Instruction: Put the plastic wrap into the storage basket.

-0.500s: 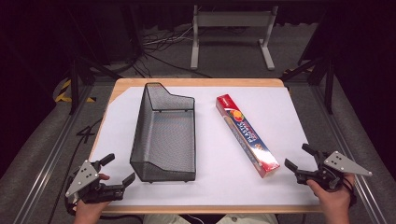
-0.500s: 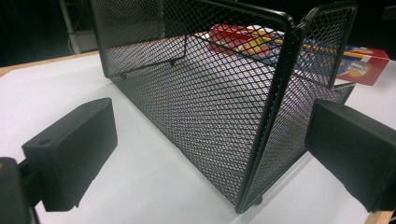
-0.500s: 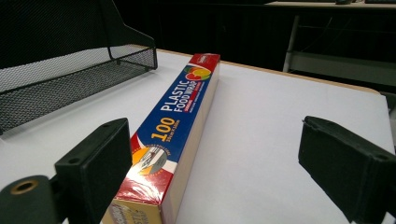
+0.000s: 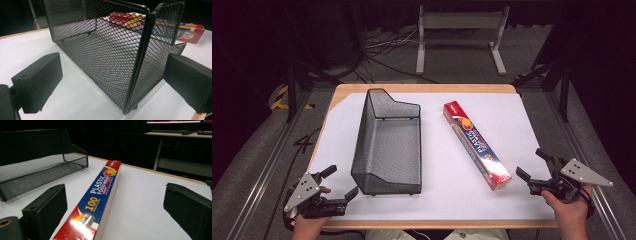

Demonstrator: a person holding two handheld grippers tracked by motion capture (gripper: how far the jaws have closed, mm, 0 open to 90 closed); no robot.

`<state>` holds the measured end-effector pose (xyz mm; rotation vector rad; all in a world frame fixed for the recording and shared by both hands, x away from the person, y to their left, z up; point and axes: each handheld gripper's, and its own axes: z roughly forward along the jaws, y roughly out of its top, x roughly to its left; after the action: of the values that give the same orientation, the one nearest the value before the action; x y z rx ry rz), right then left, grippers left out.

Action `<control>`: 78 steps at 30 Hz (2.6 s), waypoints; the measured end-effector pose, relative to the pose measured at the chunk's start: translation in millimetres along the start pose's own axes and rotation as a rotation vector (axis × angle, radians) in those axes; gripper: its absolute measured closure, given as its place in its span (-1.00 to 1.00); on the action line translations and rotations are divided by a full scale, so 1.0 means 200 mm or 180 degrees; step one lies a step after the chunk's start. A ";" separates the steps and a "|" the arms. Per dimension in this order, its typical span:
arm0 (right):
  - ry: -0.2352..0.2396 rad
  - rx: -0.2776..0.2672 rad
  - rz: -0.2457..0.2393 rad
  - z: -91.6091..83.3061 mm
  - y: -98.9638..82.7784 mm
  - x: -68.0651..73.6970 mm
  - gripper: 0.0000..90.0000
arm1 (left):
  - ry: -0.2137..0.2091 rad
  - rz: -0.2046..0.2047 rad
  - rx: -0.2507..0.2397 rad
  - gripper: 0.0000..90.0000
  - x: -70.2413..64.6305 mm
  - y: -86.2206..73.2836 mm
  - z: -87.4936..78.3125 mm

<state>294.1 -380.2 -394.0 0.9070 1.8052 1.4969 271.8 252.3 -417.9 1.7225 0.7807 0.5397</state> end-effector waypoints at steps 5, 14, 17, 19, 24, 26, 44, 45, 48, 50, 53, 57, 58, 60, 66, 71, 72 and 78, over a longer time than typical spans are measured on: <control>-0.0008 -0.0047 -0.0014 0.01 0.01 0.00 -0.90 | 0.0008 -0.0047 -0.0048 -0.93 0.00 0.00 -0.01; -0.0120 -0.0053 0.0070 0.07 0.08 0.02 -0.93 | 0.0002 0.0027 0.0015 -0.93 -0.02 0.00 -0.01; -0.0121 -0.0069 -0.0005 0.10 0.13 0.03 -0.91 | 0.0018 0.0085 0.0040 -0.93 -0.04 0.00 -0.01; -0.0096 -0.0021 -0.0007 0.12 0.16 0.03 -0.90 | 0.0039 0.0124 0.0056 -0.93 -0.04 0.00 -0.02; 0.0085 0.0219 -0.0009 0.21 0.20 0.03 -0.92 | 0.0017 0.0103 0.0048 -0.93 -0.04 0.00 -0.01; 0.0112 0.0218 -0.0006 0.27 0.25 0.04 -0.92 | 0.0018 0.0048 0.0029 -0.93 -0.03 0.00 -0.02; 0.0330 0.0670 0.0111 0.67 0.43 0.07 -0.94 | -0.0016 0.0163 0.0171 -0.93 -0.04 -0.01 0.01; 0.0328 0.0691 0.0053 0.69 0.43 0.07 -0.94 | -0.0020 0.0158 0.0166 -0.93 -0.04 -0.01 0.01; 0.0277 0.0628 0.0025 0.75 0.45 0.08 -0.92 | -0.0016 0.0162 0.0158 -0.93 -0.04 -0.01 0.01; 0.0258 0.0631 0.0034 0.76 0.45 0.08 -0.92 | -0.0018 0.0157 0.0160 -0.93 -0.04 -0.01 0.01; 0.0172 0.0760 0.0037 0.81 0.45 0.08 -0.84 | -0.0019 0.0155 0.0153 -0.92 -0.04 -0.01 0.01; 0.0107 0.1018 0.0071 0.87 0.43 0.10 -0.77 | -0.0028 0.0133 0.0144 -0.92 -0.03 -0.01 0.01; 0.0119 0.1057 0.0050 0.89 0.42 0.11 -0.75 | -0.0031 0.0124 0.0145 -0.92 -0.03 -0.01 0.00; 0.0089 0.1178 0.0021 0.92 0.40 0.12 -0.75 | -0.0026 0.0113 0.0145 -0.92 -0.03 -0.01 0.00; -0.0046 0.1788 0.0196 1.00 0.34 0.12 -0.69 | -0.0036 0.0114 0.0143 -0.92 -0.03 -0.01 0.00; -0.0123 0.1929 0.0133 1.03 0.31 0.11 -0.67 | -0.0050 0.0123 0.0142 -0.92 -0.03 -0.01 0.00; -0.0145 0.1943 0.0124 1.03 0.30 0.10 -0.67 | -0.0051 0.0123 0.0139 -0.92 -0.03 -0.01 0.00; -0.0156 0.2165 0.0256 1.05 0.25 0.09 -0.64 | -0.0041 0.0117 0.0143 -0.92 -0.03 -0.01 0.00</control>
<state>461.1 -241.2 -379.9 1.3252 2.3042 0.8790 268.1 248.1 -420.5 1.7830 0.7584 0.5392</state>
